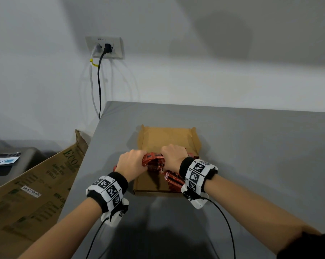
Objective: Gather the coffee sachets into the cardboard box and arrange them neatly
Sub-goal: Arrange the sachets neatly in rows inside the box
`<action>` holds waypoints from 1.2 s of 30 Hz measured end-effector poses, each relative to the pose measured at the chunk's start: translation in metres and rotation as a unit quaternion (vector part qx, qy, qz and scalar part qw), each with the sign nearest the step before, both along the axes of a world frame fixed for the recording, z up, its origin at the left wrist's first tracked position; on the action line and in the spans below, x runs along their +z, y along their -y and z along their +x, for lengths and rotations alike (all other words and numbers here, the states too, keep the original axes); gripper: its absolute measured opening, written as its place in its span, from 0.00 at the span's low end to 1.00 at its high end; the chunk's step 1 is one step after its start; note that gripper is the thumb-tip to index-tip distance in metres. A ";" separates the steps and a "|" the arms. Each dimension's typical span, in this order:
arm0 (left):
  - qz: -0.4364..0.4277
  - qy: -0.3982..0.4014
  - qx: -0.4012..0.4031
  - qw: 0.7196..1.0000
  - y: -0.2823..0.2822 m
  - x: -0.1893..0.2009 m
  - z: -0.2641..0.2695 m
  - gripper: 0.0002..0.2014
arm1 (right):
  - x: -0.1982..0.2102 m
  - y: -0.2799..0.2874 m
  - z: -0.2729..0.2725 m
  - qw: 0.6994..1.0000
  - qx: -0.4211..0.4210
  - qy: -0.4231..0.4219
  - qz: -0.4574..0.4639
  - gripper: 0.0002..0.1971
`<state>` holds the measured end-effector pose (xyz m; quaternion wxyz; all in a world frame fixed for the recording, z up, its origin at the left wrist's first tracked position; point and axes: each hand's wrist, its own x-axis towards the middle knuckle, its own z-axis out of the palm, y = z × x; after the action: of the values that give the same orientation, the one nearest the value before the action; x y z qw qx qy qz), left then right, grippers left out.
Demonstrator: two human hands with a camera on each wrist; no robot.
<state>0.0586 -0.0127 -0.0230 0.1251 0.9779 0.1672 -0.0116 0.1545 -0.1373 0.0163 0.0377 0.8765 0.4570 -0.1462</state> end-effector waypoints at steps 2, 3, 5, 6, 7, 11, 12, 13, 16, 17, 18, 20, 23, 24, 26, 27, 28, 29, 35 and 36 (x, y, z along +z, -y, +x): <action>0.006 -0.005 -0.005 1.000 0.001 0.002 0.000 0.11 | 0.000 -0.002 -0.002 1.000 0.007 -0.002 -0.004 0.15; 0.010 -0.009 -0.007 1.000 0.001 0.002 0.000 0.13 | 0.001 -0.003 -0.002 1.000 0.012 0.000 -0.009 0.18; 0.021 -0.016 -0.011 1.000 0.001 0.002 0.001 0.16 | 0.001 -0.005 -0.004 1.000 0.025 0.009 -0.017 0.18; 0.029 -0.020 -0.012 0.999 0.001 0.001 0.002 0.16 | 0.001 -0.005 -0.005 0.999 0.030 0.014 -0.018 0.15; 0.037 -0.025 -0.013 0.999 0.001 0.001 0.002 0.17 | 0.001 -0.006 -0.005 0.999 0.035 0.021 -0.018 0.12; 0.045 -0.030 -0.008 0.999 0.003 0.001 0.005 0.14 | 0.003 -0.005 -0.007 0.999 0.041 0.022 -0.005 0.10; 0.041 -0.027 -0.006 0.999 0.003 0.001 0.005 0.14 | 0.004 -0.005 -0.007 0.999 0.038 0.012 -0.002 0.12; 0.038 -0.023 -0.003 0.999 0.003 0.000 0.005 0.13 | 0.004 -0.005 -0.007 0.999 0.037 0.005 -0.004 0.14; 0.042 -0.015 0.000 0.999 0.003 -0.002 0.004 0.10 | 0.004 -0.006 -0.009 0.999 0.046 0.009 -0.021 0.11; 0.045 -0.015 0.000 0.999 0.004 -0.002 0.004 0.08 | 0.004 -0.006 -0.010 0.998 0.050 0.016 -0.022 0.09; 0.048 -0.015 0.000 0.999 0.004 -0.002 0.004 0.07 | 0.005 -0.007 -0.011 0.998 0.054 0.024 -0.022 0.07; 0.050 -0.015 -0.002 0.999 0.005 -0.002 0.004 0.06 | 0.006 -0.007 -0.013 0.997 0.057 0.041 -0.024 0.06; 0.046 -0.010 0.001 0.999 0.004 -0.003 0.004 0.08 | 0.008 -0.008 -0.013 0.997 0.049 0.056 -0.025 0.07; 0.044 -0.007 0.001 0.999 0.004 -0.003 0.003 0.08 | 0.008 -0.008 -0.013 0.997 0.047 0.058 -0.028 0.07; 0.042 -0.003 -0.001 0.999 0.004 -0.002 0.003 0.08 | 0.008 -0.008 -0.012 0.997 0.046 0.057 -0.032 0.07; 0.040 0.001 -0.002 0.999 0.004 -0.002 0.003 0.07 | 0.008 -0.008 -0.012 0.997 0.044 0.055 -0.033 0.07; 0.037 0.007 -0.003 0.999 0.004 -0.002 0.003 0.08 | 0.009 -0.008 -0.012 0.997 0.042 0.051 -0.034 0.07; 0.034 0.013 -0.002 0.999 0.004 -0.002 0.002 0.08 | 0.008 -0.008 -0.012 0.998 0.040 0.048 -0.033 0.07; 0.016 0.034 -0.009 0.999 0.003 0.000 -0.002 0.10 | 0.009 -0.007 -0.010 0.999 0.032 0.021 -0.020 0.15; 0.010 0.044 -0.007 0.999 0.004 0.003 -0.004 0.08 | 0.010 -0.006 -0.009 1.000 0.024 0.011 -0.012 0.16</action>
<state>0.0550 -0.0167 -0.0195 0.1224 0.9798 0.1546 0.0320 0.1456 -0.1314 0.0264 0.0572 0.8662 0.4759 -0.1408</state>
